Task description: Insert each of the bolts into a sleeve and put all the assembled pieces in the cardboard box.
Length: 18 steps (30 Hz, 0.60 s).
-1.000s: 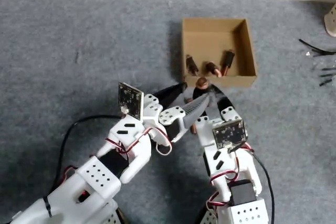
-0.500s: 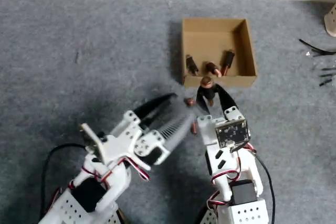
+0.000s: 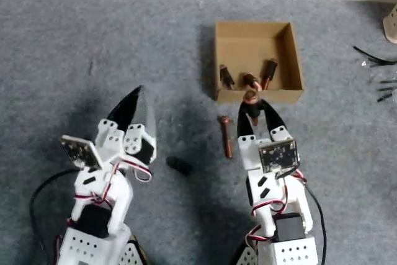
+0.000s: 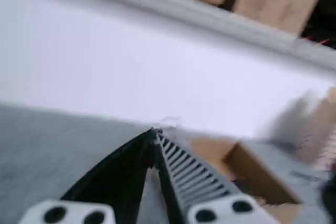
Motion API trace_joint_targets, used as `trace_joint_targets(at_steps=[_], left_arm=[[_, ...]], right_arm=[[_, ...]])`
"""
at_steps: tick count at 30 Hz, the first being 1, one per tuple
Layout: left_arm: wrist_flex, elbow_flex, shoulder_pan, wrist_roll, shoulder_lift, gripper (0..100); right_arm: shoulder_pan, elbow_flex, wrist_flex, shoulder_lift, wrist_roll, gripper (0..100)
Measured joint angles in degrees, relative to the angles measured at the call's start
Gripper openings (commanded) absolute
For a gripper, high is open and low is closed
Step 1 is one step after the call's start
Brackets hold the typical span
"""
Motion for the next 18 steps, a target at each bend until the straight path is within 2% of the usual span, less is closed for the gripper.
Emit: trace_joint_targets(at_steps=[3,9,12,18], left_arm=[[4.0,0.0,-1.8,-4.1,0.0,1],[10.0,0.0,-2.0,-17.1,0.0,1],[10.9,0.0,-2.4,-18.9,0.0,1],[11.0,0.0,-2.2,-19.3,0.0,1]], right_arm=[[0.0,0.0,0.8,0.0,0.0,0.5],[1.4,0.0,1.0,0.0,0.0,0.8],[1.1,0.0,1.0,0.0,0.1,0.8],[1.1,0.1,-1.5,1.1,5.0,0.9]])
